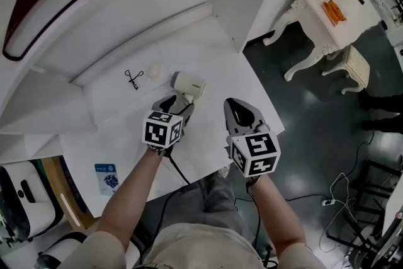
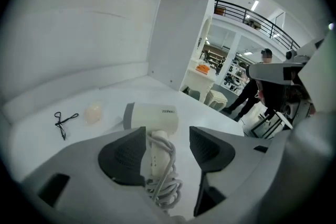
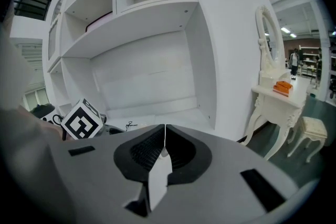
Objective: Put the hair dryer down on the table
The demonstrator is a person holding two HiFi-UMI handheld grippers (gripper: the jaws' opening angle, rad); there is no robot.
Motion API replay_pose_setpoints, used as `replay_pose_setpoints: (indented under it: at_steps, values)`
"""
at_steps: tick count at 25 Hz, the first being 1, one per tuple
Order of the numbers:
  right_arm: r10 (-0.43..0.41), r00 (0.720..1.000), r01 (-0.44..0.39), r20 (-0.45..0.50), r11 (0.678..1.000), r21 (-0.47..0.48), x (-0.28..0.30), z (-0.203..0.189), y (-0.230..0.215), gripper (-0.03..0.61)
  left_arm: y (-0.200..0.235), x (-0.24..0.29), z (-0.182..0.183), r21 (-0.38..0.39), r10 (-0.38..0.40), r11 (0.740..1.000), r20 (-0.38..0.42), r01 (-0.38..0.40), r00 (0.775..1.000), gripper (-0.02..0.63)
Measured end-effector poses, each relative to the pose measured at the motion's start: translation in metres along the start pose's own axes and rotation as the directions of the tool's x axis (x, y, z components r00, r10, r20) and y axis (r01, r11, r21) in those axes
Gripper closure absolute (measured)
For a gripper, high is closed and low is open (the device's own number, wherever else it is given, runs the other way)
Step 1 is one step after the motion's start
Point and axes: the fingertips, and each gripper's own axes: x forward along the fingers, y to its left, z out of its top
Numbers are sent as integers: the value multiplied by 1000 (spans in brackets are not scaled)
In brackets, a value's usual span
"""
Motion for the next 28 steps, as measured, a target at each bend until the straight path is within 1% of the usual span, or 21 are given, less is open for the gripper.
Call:
replay_pose_setpoints:
  at_steps: [3, 6, 8, 10, 12, 14, 16, 18, 20, 23, 28]
  values:
    - [-2, 1000, 2, 31, 1000, -9, -10, 20, 3, 557, -4, -27, 24, 2, 30, 1000, 79, -31, 996, 354]
    - [10, 997, -11, 74, 1000, 13, -23, 45, 8, 557, -15, -59, 54, 23, 29, 999, 156, -33, 987, 354]
    - [25, 994, -29, 109, 999, 35, -33, 64, 14, 557, -23, -82, 77, 24, 18, 999, 214, -24, 977, 356]
    - [34, 989, -37, 145, 999, 21, -45, 85, 21, 557, -31, -108, 102, 23, 11, 1000, 282, -18, 959, 356]
    - [43, 982, -44, 182, 999, 0, -58, 106, 30, 557, -39, -136, 127, 40, 8, 999, 349, -23, 937, 360]
    - [58, 974, -55, 220, 998, -20, -73, 126, 40, 557, -50, -165, 149, 70, 7, 997, 403, -39, 915, 394]
    - [78, 964, -72, 256, 997, -33, -89, 146, 51, 557, -64, -194, 167, 112, 1, 992, 448, -57, 894, 414]
    - [94, 952, -81, 292, 995, -57, -106, 164, 61, 557, -81, -224, 183, 158, -18, 985, 492, -68, 870, 440]
    - [104, 940, -81, 326, 993, -85, -123, 181, 69, 557, -99, -250, 196, 192, -50, 979, 529, -62, 847, 459]
    - [124, 919, -79, 375, 988, -133, -147, 205, 81, 557, -120, -288, 213, 228, -86, 972, 586, -62, 806, 477]
    - [150, 886, -70, 439, 979, -191, -183, 236, 99, 557, -137, -335, 233, 274, -95, 953, 675, -130, 731, 541]
